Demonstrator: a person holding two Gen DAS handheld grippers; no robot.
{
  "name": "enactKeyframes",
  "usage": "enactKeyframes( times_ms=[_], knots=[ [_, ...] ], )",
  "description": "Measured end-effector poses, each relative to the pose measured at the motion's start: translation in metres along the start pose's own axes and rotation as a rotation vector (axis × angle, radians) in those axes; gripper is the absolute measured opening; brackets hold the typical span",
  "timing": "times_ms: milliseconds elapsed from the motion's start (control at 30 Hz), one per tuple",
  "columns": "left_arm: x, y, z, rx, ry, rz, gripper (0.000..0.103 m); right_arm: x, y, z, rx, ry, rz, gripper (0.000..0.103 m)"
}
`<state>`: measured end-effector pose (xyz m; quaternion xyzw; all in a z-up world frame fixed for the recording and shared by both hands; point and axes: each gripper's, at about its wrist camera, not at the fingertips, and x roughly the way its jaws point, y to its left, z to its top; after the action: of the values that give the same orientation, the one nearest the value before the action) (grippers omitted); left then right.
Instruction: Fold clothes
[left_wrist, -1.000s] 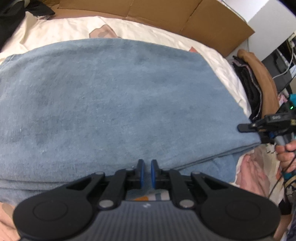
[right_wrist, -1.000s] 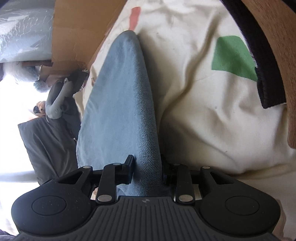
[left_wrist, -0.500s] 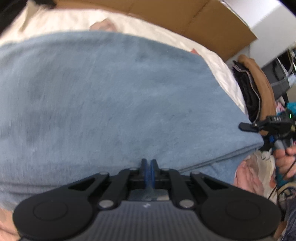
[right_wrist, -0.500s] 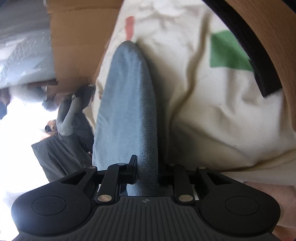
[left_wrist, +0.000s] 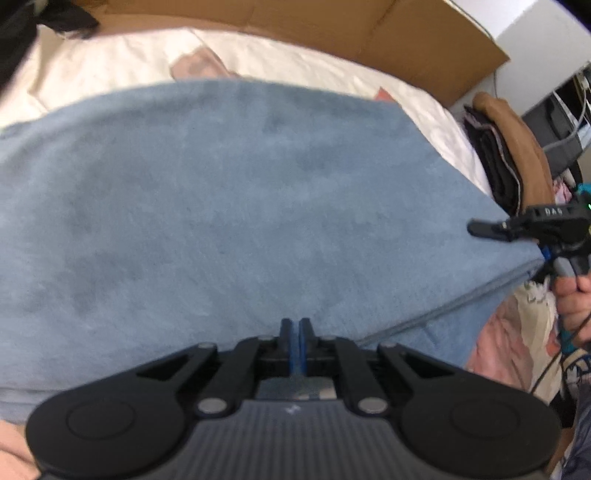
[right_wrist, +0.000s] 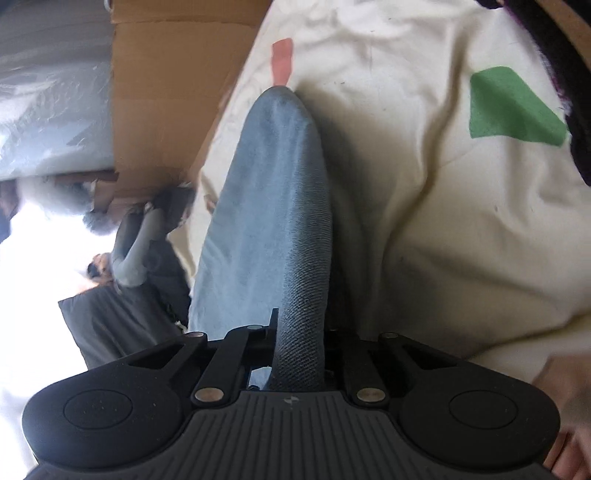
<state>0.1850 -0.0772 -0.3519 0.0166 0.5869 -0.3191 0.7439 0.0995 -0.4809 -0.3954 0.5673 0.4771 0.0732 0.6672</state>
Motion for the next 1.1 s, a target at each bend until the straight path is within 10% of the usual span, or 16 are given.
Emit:
enactKeyframes(
  times_ms=[1100],
  knots=[
    [0.040, 0.020, 0.065, -0.127, -0.174, 0.044, 0.004, -0.002, 0.095, -0.019, -0.239, -0.037, -0.216, 0.007]
  ],
)
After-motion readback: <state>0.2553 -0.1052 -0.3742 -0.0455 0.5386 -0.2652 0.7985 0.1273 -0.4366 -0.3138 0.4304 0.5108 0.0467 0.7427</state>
